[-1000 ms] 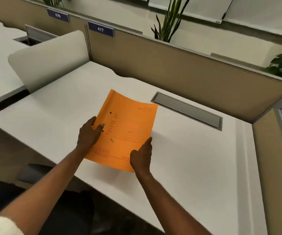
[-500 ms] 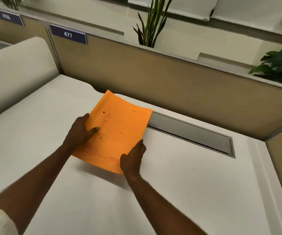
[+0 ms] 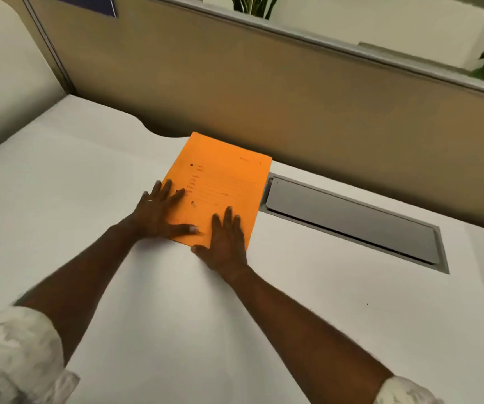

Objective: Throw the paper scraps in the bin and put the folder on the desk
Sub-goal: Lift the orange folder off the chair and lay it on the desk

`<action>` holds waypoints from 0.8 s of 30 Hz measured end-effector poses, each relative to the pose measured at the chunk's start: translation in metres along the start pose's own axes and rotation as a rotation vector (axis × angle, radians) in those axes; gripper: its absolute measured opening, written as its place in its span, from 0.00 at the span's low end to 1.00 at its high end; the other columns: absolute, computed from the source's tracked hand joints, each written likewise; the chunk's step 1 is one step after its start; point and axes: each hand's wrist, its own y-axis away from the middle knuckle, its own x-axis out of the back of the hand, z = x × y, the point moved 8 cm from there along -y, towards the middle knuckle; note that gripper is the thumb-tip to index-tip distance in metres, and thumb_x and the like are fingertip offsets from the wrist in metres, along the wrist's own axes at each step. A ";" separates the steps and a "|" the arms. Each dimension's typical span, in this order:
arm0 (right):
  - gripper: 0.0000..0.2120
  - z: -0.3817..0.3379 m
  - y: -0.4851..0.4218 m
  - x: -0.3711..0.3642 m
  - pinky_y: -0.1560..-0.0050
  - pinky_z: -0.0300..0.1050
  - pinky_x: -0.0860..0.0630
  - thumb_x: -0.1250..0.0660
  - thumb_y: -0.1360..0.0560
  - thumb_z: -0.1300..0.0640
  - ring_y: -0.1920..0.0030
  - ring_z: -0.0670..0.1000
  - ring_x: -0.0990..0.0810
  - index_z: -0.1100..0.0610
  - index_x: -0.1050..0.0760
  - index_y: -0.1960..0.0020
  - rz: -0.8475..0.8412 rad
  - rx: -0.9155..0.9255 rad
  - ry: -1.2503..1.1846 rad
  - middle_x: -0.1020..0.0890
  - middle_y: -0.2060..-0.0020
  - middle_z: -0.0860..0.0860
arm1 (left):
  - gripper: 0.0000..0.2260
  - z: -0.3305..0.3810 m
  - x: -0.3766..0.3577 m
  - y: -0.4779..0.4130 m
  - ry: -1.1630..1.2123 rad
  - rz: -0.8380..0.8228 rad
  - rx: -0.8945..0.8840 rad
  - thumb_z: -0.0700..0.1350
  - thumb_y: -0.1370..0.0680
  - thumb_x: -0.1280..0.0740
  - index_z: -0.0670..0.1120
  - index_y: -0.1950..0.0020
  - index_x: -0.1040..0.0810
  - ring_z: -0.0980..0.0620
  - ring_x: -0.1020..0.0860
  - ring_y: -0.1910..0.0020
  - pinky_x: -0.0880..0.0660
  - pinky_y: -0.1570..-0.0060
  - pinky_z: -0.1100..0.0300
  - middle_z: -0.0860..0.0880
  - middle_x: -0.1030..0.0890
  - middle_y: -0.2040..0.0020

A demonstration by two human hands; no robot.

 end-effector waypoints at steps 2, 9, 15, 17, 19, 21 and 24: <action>0.41 0.001 -0.002 -0.019 0.19 0.61 0.57 0.39 0.20 0.39 0.19 0.63 0.62 0.55 0.55 0.17 -0.019 0.025 0.053 0.60 0.18 0.59 | 0.56 0.000 -0.006 -0.003 -0.053 0.066 -0.050 0.80 0.35 0.38 0.55 0.16 0.57 0.42 0.62 0.17 0.58 0.20 0.38 0.45 0.61 0.16; 0.33 0.007 -0.024 -0.018 0.19 0.60 0.57 0.47 0.16 0.43 0.18 0.63 0.60 0.54 0.54 0.17 0.006 0.078 0.128 0.57 0.18 0.58 | 0.53 -0.003 -0.005 -0.016 -0.117 0.121 -0.093 0.76 0.32 0.41 0.52 0.16 0.57 0.41 0.61 0.17 0.58 0.19 0.40 0.42 0.60 0.16; 0.32 0.007 -0.034 -0.020 0.19 0.60 0.57 0.46 0.15 0.44 0.18 0.63 0.61 0.54 0.55 0.17 0.018 0.081 0.133 0.57 0.18 0.58 | 0.53 -0.006 -0.002 -0.034 -0.153 0.097 -0.132 0.75 0.32 0.41 0.50 0.16 0.57 0.39 0.60 0.17 0.57 0.20 0.38 0.41 0.58 0.16; 0.32 0.006 -0.034 -0.022 0.19 0.60 0.57 0.47 0.15 0.44 0.18 0.63 0.61 0.53 0.55 0.17 0.031 0.082 0.141 0.57 0.18 0.58 | 0.53 -0.009 -0.002 -0.037 -0.158 0.090 -0.140 0.75 0.31 0.41 0.50 0.16 0.58 0.39 0.61 0.17 0.57 0.20 0.38 0.41 0.58 0.16; 0.32 0.004 -0.036 -0.024 0.19 0.60 0.57 0.47 0.15 0.43 0.18 0.63 0.61 0.53 0.55 0.17 0.041 0.084 0.144 0.57 0.18 0.58 | 0.53 -0.013 -0.001 -0.039 -0.168 0.084 -0.139 0.75 0.31 0.41 0.50 0.16 0.58 0.40 0.61 0.17 0.57 0.20 0.37 0.41 0.59 0.16; 0.32 0.003 -0.037 -0.025 0.19 0.61 0.57 0.47 0.15 0.43 0.18 0.64 0.60 0.54 0.55 0.17 0.041 0.084 0.151 0.57 0.18 0.58 | 0.53 -0.015 -0.002 -0.041 -0.183 0.071 -0.138 0.75 0.31 0.41 0.50 0.16 0.59 0.39 0.61 0.17 0.58 0.20 0.38 0.41 0.60 0.16; 0.32 0.005 -0.037 -0.026 0.19 0.60 0.57 0.47 0.15 0.43 0.18 0.63 0.61 0.53 0.55 0.17 0.036 0.090 0.146 0.57 0.18 0.58 | 0.53 -0.009 -0.005 -0.042 -0.227 0.048 -0.150 0.74 0.30 0.43 0.48 0.16 0.61 0.40 0.62 0.17 0.59 0.20 0.39 0.40 0.61 0.17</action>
